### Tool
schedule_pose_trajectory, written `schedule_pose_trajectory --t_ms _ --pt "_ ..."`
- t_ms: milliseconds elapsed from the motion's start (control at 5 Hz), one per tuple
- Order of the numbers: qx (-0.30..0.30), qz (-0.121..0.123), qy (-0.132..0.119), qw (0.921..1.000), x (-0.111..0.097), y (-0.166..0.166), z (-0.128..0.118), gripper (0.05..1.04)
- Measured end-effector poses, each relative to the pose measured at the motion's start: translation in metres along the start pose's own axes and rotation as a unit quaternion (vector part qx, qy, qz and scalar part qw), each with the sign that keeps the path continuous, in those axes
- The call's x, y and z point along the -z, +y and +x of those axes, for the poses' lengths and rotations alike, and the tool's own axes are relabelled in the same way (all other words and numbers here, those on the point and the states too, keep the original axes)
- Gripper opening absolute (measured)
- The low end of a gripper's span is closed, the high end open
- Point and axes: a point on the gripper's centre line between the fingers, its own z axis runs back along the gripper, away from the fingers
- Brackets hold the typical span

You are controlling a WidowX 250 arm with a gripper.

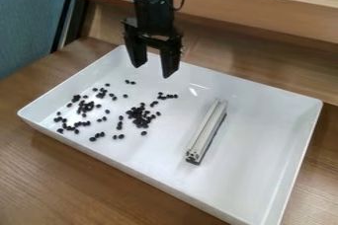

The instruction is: Sweep into pile

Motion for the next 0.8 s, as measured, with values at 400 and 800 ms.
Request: schedule_pose_trajectory --t_ms 400,800 --pt "-0.003 -0.030 0.031 0.9990 0.035 -0.023 -0.012 1.001" --pt "-0.018 -0.047 0.027 0.9984 0.040 -0.069 -0.004 1.001"
